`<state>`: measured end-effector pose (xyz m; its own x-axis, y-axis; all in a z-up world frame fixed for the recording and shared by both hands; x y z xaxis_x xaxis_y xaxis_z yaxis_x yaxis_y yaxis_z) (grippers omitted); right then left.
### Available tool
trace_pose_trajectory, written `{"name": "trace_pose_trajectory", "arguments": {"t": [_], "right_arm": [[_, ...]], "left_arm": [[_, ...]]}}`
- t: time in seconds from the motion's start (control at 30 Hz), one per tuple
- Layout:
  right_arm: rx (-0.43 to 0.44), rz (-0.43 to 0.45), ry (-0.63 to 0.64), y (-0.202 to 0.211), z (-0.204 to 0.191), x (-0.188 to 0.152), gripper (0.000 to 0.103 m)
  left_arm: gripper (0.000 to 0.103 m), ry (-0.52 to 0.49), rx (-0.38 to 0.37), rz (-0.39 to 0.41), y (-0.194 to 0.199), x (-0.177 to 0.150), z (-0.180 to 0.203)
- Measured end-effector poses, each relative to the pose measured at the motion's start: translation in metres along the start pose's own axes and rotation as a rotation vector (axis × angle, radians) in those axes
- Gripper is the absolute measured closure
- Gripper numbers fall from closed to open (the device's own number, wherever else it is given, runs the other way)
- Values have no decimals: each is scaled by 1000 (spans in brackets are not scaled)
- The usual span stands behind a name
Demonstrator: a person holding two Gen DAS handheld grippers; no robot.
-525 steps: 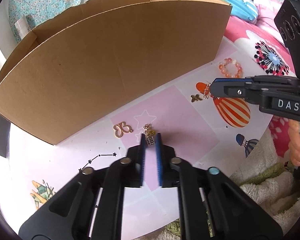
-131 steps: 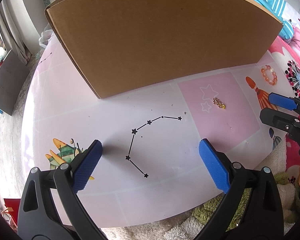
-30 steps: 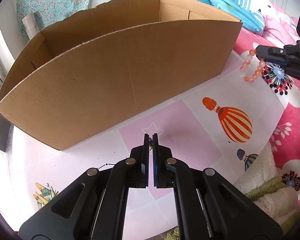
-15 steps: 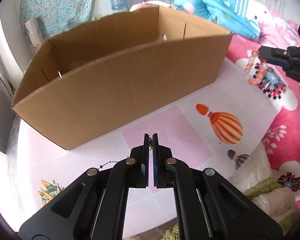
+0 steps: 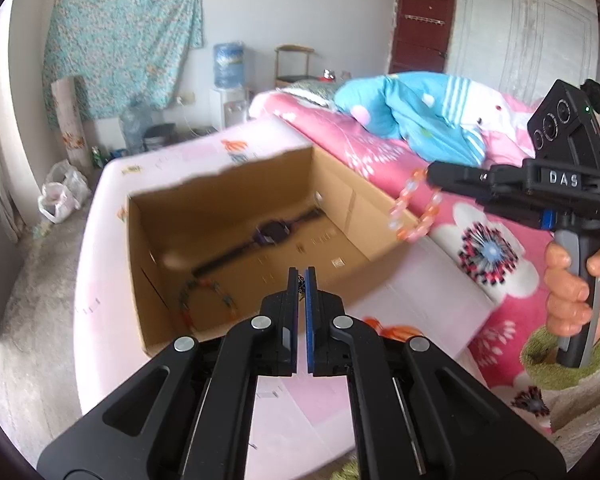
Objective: Organize jewelry
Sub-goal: 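Carry the bead bracelet in the right tool over the box while the left tool carries the charm, then open both tools to drop the bracelet and charm into the box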
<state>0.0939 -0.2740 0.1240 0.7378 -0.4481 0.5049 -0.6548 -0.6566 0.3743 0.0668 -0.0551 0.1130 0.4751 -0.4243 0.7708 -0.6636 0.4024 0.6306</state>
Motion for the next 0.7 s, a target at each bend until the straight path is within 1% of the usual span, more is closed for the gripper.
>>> {"name": "trace_pose_trajectory", "arguments": {"t": [0.1,0.27,0.37,0.5,0.57,0.7], "right_arm": [[23,-19,23,-16,-4,17,93],[11,-32,46,-37,-1,46,93],[0,-40,50,-45,8,60,93],[-11,-68,47,-59,20,68,93],[-16,-91,29,-69,30,69,93],[-28,-129,-2,-84,45,67,93]], "left_arm": [[101,2,22,3,-5,12,-11],[101,43,29,-22,-25,25,-35],[101,65,29,-57,-41,29,-51],[101,96,-19,-134,-68,24,-64],[101,105,-43,-169,-80,18,-63],[101,152,-140,-264,-118,2,-59]]}}
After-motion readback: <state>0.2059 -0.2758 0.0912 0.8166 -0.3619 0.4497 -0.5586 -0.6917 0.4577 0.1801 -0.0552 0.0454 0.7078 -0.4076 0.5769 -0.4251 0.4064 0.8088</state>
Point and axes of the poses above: each gripper's, at about its wrist camera, not at the fingertips, and y roughly against the way its jaws point, z to its right, x to its top, the point moved 2 cm from there along -y, roughly the way its jaws point, and after that the axes turned 10 degrees about -y, right-handed, at the moved point
